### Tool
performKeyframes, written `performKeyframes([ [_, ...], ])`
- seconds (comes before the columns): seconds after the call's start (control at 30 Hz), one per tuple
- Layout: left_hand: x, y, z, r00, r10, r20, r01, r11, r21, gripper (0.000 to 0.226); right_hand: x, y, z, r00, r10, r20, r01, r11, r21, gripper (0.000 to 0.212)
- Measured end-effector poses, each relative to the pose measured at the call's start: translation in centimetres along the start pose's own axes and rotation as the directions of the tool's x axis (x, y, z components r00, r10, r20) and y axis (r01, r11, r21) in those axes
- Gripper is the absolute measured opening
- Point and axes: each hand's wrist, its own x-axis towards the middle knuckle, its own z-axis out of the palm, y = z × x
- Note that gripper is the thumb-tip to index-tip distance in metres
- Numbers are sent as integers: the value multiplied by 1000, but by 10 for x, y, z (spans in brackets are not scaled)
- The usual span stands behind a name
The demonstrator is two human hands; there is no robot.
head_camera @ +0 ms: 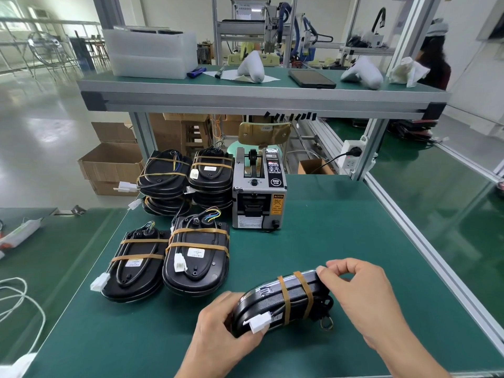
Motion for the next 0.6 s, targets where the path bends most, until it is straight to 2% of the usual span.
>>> performKeyframes([
  [0.47,1,-1,2,1000,11,-8,-11,1000,-24,32,-3,3,2,998,-39,-53,38,999,-13,19],
  [0.53,1,-1,2,1000,8,-10,-8,1000,-21,33,-2,6,2,998,-22,-55,22,1000,-12,12],
  [0.6,1,-1,2,1000,5,-14,-6,1000,-23,33,1,10,4,998,-8,-65,7,1000,-9,20],
])
